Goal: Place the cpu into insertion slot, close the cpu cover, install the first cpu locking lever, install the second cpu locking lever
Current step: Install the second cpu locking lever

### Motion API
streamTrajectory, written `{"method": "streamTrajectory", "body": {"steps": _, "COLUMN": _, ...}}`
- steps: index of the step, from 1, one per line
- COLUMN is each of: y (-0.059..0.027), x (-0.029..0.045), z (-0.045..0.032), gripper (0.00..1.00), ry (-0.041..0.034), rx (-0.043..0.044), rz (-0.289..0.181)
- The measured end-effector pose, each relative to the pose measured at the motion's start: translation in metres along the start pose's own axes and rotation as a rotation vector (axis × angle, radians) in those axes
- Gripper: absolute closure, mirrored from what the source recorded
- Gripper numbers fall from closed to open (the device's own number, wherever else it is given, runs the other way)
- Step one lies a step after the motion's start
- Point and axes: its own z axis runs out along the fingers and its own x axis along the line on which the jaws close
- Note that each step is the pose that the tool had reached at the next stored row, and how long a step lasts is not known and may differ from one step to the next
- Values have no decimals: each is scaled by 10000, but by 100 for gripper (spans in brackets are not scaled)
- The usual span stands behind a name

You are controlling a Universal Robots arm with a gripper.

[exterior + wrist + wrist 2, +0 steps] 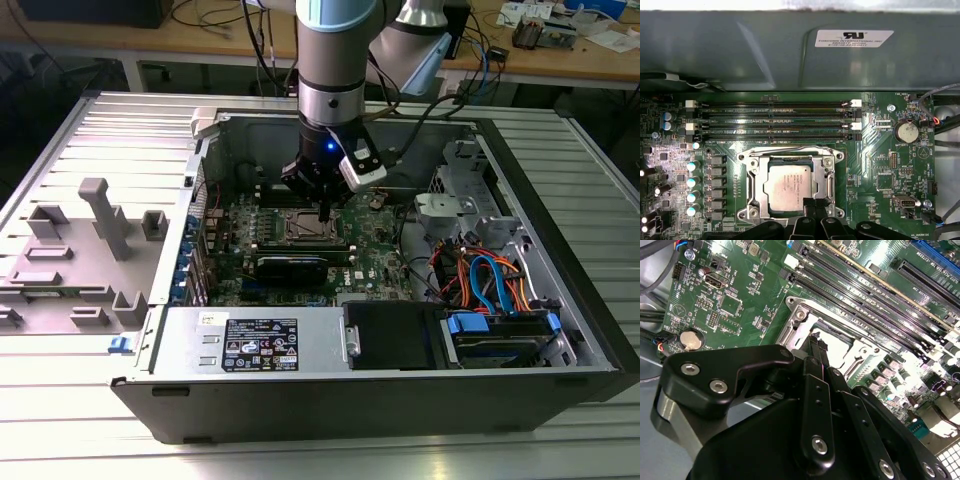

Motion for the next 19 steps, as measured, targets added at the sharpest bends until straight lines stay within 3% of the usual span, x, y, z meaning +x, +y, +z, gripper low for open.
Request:
{"method": "streamTrajectory", "body": {"steps": 2, "y": -1, "x": 0, "z": 0, "gripper": 89, "ry": -1, "rx": 0, "rz": 0}}
{"method": "streamTrajectory", "body": {"steps": 4, "y": -10, "x": -2, "z": -74, "gripper": 89, "ry": -1, "rx": 1, "rz": -24}}
{"method": "streamTrajectory", "body": {"steps": 10, "y": -95, "x": -2, "z": -71, "gripper": 89, "ry": -1, "rx": 21, "rz": -24}}
{"method": "streamTrajectory", "body": {"steps": 14, "y": -100, "x": -2, "z": -72, "gripper": 89, "ry": 0, "rx": 30, "rz": -25}}
{"method": "streamTrajectory", "body": {"steps": 17, "y": -102, "x": -6, "z": -193, "gripper": 89, "ry": -1, "rx": 28, "rz": -25}}
{"method": "streamTrajectory", "body": {"steps": 19, "y": -105, "x": -5, "z": -199, "gripper": 89, "ry": -2, "rx": 26, "rz": -25}}
